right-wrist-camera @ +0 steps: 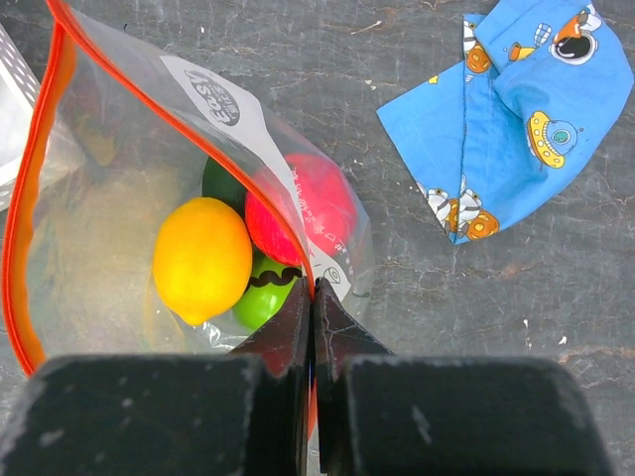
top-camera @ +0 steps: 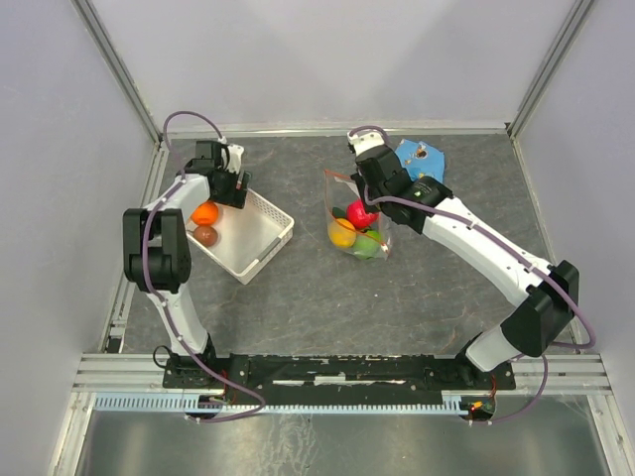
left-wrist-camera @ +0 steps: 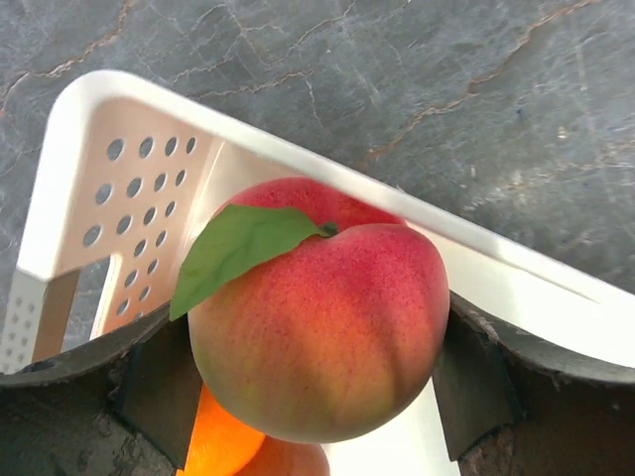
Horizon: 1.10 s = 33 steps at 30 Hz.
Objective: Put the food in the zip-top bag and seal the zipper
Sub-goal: Pick up the fake fruit from the bin, then place the fake fruit in the zipper food storage bag.
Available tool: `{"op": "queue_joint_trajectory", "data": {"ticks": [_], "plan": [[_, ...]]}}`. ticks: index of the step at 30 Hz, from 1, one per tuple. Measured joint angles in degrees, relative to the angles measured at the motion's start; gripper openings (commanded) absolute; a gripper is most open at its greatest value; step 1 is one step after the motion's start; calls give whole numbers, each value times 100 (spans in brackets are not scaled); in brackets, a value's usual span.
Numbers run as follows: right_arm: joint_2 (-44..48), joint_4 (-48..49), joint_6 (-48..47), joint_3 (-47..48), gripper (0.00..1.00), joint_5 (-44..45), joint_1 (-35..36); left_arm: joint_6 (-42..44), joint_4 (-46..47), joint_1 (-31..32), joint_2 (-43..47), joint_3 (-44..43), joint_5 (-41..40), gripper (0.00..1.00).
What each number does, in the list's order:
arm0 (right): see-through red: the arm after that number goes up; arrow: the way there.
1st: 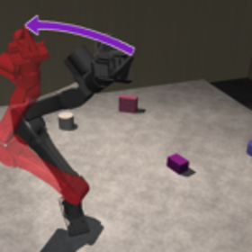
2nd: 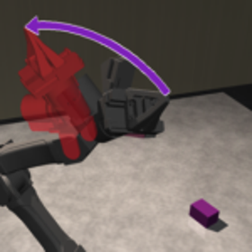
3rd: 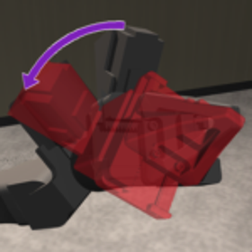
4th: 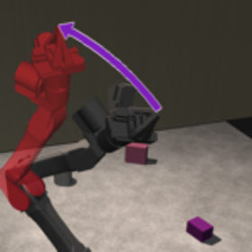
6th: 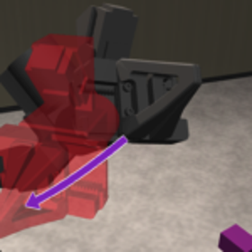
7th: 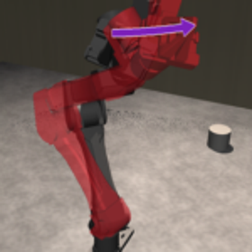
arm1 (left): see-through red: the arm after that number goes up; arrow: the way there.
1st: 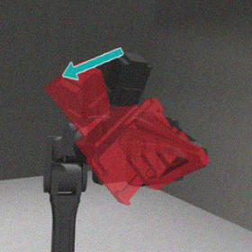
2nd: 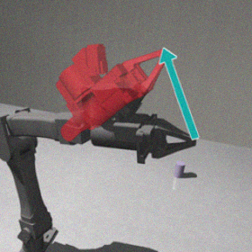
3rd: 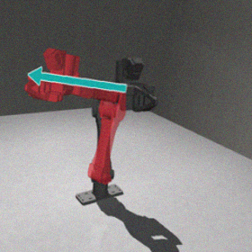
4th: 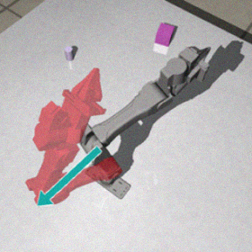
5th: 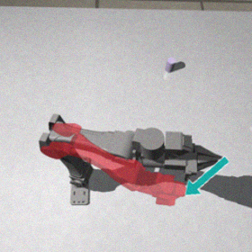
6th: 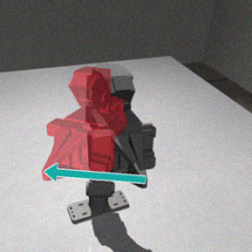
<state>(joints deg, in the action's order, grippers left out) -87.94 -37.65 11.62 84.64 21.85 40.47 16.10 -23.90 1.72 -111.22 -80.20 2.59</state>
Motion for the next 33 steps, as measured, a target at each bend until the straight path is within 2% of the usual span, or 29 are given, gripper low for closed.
{"op": "queue_joint_trajectory", "data": {"ticks": [7, 17, 23, 28, 33], "plan": [[0, -55, 2, 144, 3, -44, 0, -726, 33, 2, 960, 387, 236, 55], [2, -44, 101, 216, 3, -267, -2, -1768, 337, 190, 2647, 887, 1241, 54], [2, -35, 221, 219, 3, -391, -2, -1939, 584, 879, 3377, 1261, 1668, 54], [2, -11, 315, 221, 2, -498, -2, -2017, 1204, 1488, 3947, 1578, 2074, 53], [2, -4, 358, 223, 2, -542, -2, -1993, 1637, 2124, 4052, 1598, 2144, 51]]}}
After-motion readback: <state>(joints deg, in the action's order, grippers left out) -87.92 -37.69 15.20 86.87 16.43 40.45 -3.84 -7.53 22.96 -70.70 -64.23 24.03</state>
